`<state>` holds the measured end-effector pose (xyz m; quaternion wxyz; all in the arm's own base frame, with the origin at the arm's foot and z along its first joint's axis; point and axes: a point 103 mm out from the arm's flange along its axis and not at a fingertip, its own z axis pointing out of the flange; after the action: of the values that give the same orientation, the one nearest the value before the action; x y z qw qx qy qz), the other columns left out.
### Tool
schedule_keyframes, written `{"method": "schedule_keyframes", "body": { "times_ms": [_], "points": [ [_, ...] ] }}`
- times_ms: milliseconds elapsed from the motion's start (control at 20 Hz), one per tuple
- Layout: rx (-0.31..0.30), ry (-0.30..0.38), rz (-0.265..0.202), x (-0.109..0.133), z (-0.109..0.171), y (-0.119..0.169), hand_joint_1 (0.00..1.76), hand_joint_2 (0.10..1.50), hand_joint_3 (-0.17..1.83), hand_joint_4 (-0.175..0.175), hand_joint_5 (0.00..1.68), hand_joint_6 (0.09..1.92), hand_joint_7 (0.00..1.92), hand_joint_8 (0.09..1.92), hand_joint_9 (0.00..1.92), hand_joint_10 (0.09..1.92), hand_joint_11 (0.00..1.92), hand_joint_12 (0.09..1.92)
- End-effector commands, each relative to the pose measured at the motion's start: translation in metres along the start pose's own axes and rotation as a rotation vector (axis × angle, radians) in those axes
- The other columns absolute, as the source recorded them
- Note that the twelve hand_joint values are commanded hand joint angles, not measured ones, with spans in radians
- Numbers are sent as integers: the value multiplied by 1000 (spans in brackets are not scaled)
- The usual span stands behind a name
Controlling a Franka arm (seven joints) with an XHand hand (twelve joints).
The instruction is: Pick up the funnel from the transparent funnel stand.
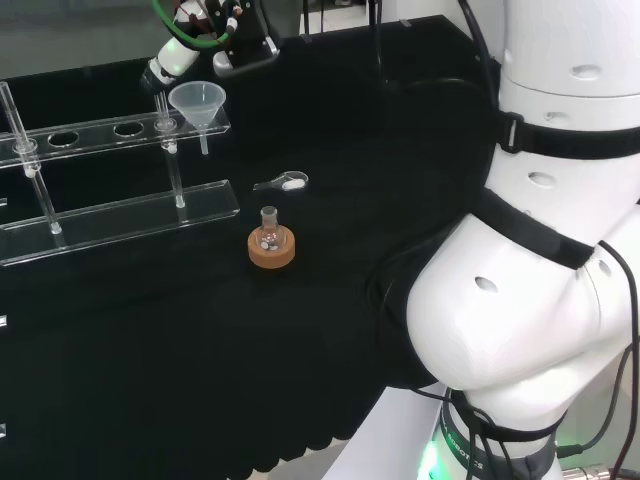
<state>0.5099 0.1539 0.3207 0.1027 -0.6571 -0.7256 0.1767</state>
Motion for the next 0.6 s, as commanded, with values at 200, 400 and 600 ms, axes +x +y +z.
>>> {"method": "schedule_keyframes", "body": {
  "times_ms": [200,400,600],
  "points": [
    [54,-56,16,-2,14,13,438,778,57,-69,0,87,0,87,0,535,60,1563],
    [74,-71,20,-4,19,20,500,770,46,-73,0,87,0,87,0,572,80,1567],
    [97,-67,8,-7,25,28,548,766,38,-78,0,87,0,87,0,623,102,1562]
  ]
}}
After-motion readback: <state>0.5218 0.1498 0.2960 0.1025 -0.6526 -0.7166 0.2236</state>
